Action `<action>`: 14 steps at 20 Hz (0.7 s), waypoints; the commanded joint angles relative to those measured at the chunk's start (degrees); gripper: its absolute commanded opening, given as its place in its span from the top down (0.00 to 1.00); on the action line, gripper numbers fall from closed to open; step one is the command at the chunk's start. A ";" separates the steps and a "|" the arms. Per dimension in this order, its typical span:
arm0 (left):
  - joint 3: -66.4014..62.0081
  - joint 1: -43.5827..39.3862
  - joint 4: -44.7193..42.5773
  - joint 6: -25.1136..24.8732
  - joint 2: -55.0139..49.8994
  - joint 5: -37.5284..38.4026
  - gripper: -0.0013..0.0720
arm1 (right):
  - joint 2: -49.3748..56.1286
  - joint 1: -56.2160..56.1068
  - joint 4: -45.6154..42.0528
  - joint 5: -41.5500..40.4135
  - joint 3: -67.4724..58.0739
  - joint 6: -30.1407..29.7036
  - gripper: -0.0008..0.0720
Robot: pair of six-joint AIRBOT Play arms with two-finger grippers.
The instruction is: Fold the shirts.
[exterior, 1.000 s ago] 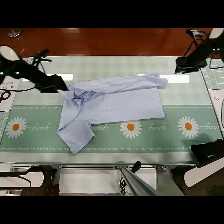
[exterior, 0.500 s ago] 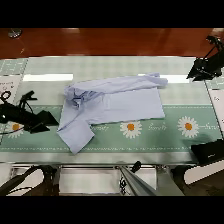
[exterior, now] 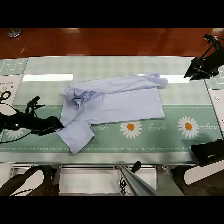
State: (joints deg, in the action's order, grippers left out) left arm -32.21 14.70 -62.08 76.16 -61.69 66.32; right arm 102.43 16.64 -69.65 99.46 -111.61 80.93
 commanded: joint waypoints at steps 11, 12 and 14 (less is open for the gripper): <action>0.35 -7.45 -1.95 -0.66 -3.21 -6.78 0.97 | -0.04 0.26 -7.65 0.33 0.11 -0.66 0.40; 0.35 -7.45 -2.64 -0.46 -2.78 -6.78 0.97 | -0.04 0.70 -7.23 0.39 0.50 -0.68 0.40; 0.35 -7.45 -3.58 -0.48 -1.16 -6.78 0.97 | -0.42 2.47 -0.74 2.47 4.22 -2.12 0.36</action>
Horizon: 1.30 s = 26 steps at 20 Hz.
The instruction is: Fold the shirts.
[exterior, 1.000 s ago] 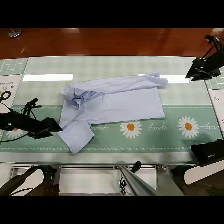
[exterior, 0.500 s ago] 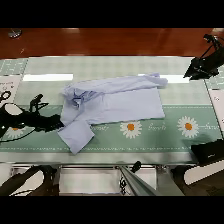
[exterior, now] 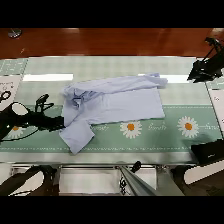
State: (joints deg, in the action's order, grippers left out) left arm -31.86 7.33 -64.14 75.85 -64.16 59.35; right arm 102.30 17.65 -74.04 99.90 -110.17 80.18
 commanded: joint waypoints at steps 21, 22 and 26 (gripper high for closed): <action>0.00 4.44 0.20 -0.22 6.82 0.20 0.97 | -13.25 -11.56 10.38 -31.30 52.57 -7.67 0.41; 0.00 4.44 0.72 -0.22 6.84 0.17 0.97 | -13.25 -13.42 9.68 -33.46 52.57 -5.97 0.56; -1.53 4.48 1.11 -0.42 8.15 -0.72 0.97 | -15.69 -16.74 9.64 -36.20 51.54 -4.39 0.96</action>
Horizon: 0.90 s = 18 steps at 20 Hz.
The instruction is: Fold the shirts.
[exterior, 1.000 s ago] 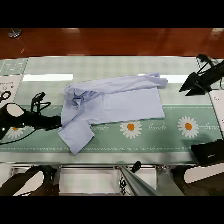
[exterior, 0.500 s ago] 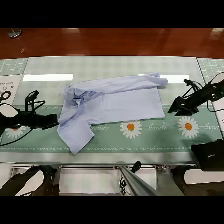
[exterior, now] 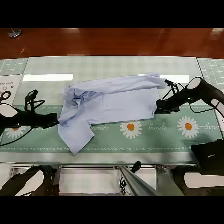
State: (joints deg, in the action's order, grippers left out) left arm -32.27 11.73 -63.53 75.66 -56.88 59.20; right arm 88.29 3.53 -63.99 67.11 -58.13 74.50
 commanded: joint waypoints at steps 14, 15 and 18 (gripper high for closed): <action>-55.87 0.09 0.46 3.69 26.49 -12.74 0.97 | -44.92 -2.21 -2.38 -19.10 -38.10 1.73 0.97; -58.18 0.09 0.46 3.67 27.71 -15.12 0.97 | -45.97 -2.21 -4.22 -20.65 -40.33 2.86 0.97; -62.62 0.09 0.46 5.16 30.23 -17.05 0.97 | -47.32 -2.21 -11.28 -20.96 -47.04 7.39 0.97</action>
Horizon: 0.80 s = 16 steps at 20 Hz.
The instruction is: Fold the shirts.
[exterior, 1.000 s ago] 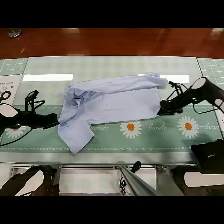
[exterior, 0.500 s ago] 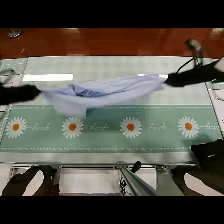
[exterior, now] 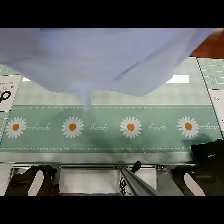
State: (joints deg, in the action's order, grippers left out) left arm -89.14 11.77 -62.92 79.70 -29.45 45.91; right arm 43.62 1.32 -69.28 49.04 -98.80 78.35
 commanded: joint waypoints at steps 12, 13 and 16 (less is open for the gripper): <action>-5.77 0.07 -9.29 8.22 3.96 19.12 0.97 | -0.33 0.00 -21.05 29.55 -13.20 8.55 0.97; -5.40 0.04 -9.27 9.35 2.73 23.65 0.97 | 1.25 0.00 -22.05 34.03 -13.20 8.55 0.97; -0.59 0.02 -7.56 9.99 -1.29 33.35 0.97 | 8.94 0.00 -22.32 45.70 -13.20 8.28 0.97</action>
State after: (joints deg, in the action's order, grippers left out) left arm -92.82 11.77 -70.35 87.55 -27.90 68.01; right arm 47.20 1.32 -89.47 81.32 -111.87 86.54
